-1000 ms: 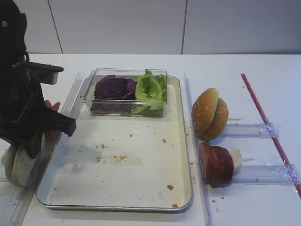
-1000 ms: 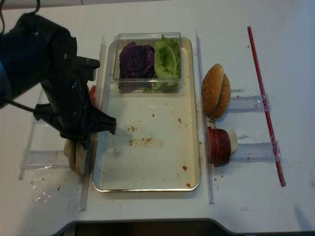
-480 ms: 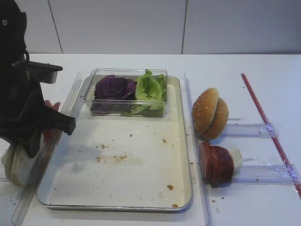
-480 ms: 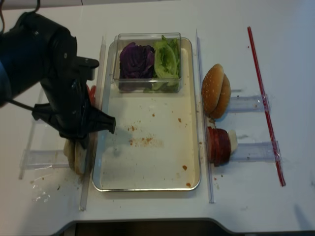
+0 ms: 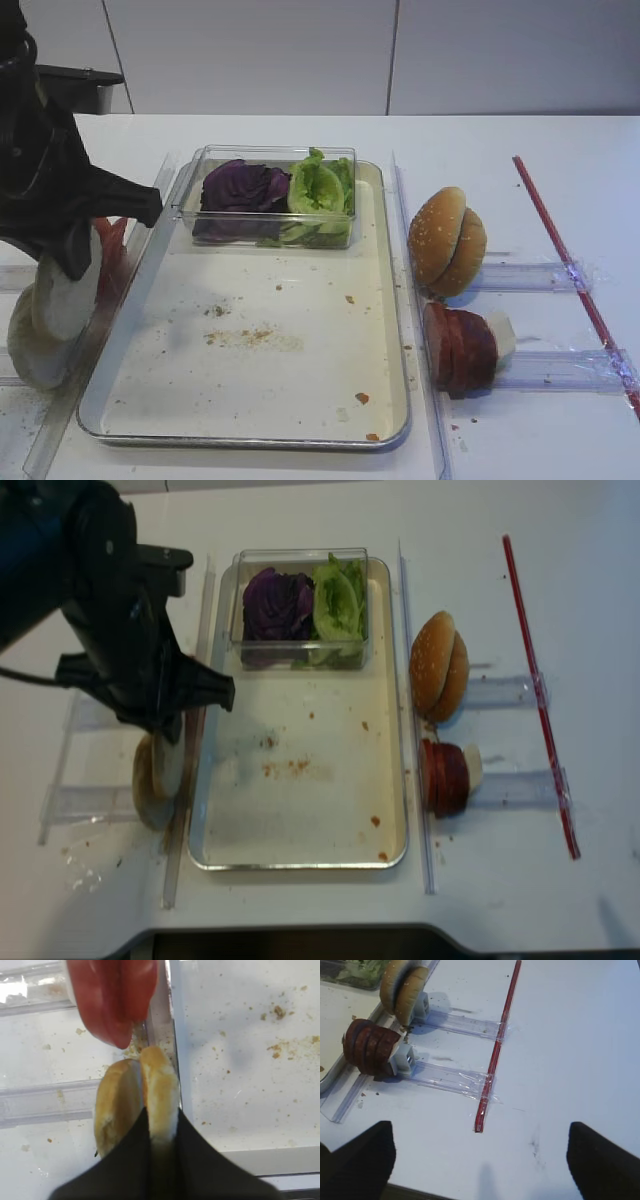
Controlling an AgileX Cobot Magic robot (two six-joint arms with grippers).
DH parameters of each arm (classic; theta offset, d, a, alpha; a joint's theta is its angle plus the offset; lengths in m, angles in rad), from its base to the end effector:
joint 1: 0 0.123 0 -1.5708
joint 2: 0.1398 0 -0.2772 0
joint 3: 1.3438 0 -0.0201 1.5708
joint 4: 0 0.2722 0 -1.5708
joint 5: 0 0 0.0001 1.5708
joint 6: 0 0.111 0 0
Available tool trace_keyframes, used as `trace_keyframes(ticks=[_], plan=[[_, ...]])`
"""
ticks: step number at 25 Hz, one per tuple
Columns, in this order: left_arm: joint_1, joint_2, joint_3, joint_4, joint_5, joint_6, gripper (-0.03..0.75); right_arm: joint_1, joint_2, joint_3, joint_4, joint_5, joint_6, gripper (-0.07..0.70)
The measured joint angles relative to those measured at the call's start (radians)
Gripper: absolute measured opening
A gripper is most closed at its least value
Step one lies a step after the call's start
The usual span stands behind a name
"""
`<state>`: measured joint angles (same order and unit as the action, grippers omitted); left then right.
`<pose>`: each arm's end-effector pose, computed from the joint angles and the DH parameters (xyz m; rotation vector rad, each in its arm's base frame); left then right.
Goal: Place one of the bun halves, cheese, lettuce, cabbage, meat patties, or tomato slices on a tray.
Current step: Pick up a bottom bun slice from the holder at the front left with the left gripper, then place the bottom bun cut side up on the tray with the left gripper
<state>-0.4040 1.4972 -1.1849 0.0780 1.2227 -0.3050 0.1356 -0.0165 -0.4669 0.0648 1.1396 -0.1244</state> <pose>0.2807 -0.1111 0.2486 0.1815 2.9945 0.0414 0.0353 0.0114 0.2613 -0.2828 2.1203 0.0854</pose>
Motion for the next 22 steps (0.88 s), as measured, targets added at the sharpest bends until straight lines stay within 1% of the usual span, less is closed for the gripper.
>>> trace_keyframes(ticks=[9, 11, 16, 20, 22], plan=[[0.0, -0.067, -0.02, -0.092, 0.004, 0.003, 0.036, 0.0, 0.0, 0.0, 0.0, 0.0, 0.0, 0.693], [0.0, -0.076, -0.022, -0.135, 0.004, 0.029, 0.036, 0.0, 0.0, 0.0, 0.0, 0.0, 0.0, 0.693], [0.0, -0.074, -0.023, -0.298, 0.006, 0.142, 0.036, 0.0, 0.0, 0.0, 0.0, 0.002, 0.0, 0.693], [0.0, -0.049, -0.024, -0.387, -0.037, 0.21, 0.035, 0.0, 0.0, 0.0, 0.0, 0.002, 0.0, 0.693], [0.0, -0.023, -0.024, -0.414, -0.06, 0.227, 0.035, 0.0, 0.0, 0.0, 0.0, 0.002, 0.0, 0.693]])
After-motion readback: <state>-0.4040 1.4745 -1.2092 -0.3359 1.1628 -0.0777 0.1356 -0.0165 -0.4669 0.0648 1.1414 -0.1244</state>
